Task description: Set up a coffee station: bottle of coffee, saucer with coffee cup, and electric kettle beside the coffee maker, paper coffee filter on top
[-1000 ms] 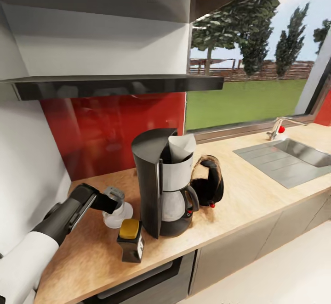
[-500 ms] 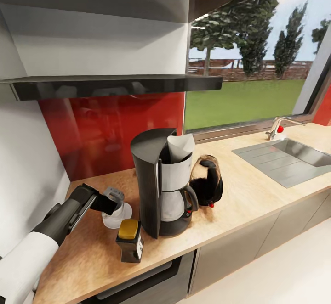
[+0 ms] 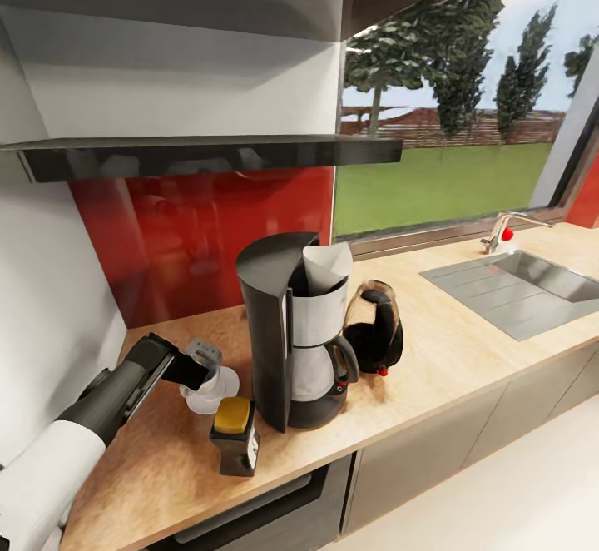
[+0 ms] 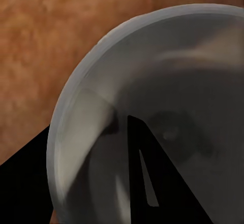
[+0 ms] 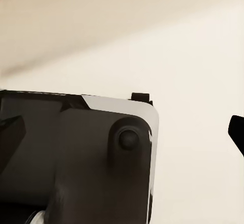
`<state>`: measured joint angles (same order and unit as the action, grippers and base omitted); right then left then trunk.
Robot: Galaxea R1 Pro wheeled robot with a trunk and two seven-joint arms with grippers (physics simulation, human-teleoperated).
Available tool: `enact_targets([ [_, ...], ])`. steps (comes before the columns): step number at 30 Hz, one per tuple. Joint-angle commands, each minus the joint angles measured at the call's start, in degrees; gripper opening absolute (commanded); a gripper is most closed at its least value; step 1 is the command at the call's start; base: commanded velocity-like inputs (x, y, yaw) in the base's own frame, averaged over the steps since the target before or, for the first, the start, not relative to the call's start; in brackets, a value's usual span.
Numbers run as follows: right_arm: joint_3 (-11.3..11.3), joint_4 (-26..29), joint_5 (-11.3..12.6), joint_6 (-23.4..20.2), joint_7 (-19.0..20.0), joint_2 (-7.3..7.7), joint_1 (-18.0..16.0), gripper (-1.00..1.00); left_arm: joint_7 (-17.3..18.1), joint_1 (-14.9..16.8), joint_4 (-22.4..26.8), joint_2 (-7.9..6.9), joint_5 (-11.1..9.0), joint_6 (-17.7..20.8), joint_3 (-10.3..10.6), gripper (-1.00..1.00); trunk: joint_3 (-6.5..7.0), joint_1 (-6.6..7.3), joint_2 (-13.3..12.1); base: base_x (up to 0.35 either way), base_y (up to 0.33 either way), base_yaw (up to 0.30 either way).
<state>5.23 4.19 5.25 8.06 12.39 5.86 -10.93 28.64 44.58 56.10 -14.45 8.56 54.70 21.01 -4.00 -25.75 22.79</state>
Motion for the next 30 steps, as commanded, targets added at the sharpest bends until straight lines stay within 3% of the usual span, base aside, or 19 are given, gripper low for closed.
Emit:
enact_targets([
  [1,0.5,-0.1,0.6,0.2,0.2,0.03,-0.1,1.00,0.4,0.0,0.1,-0.02,0.7,0.1,0.1,-1.00,-0.13,-0.04,0.1,0.000,0.000,0.000],
  [15,0.5,-0.1,0.6,0.2,0.2,0.03,-0.1,1.00,0.5,-1.0,-0.2,0.62,0.7,0.1,1.5,-1.00,-0.13,-0.04,0.1,0.000,0.000,0.000],
  [30,0.5,-0.1,0.6,0.2,0.2,0.03,-0.1,1.00,0.4,-1.1,-0.2,0.74,1.1,0.0,1.4,-1.00,-0.13,-0.04,0.1,0.000,0.000,0.000],
])
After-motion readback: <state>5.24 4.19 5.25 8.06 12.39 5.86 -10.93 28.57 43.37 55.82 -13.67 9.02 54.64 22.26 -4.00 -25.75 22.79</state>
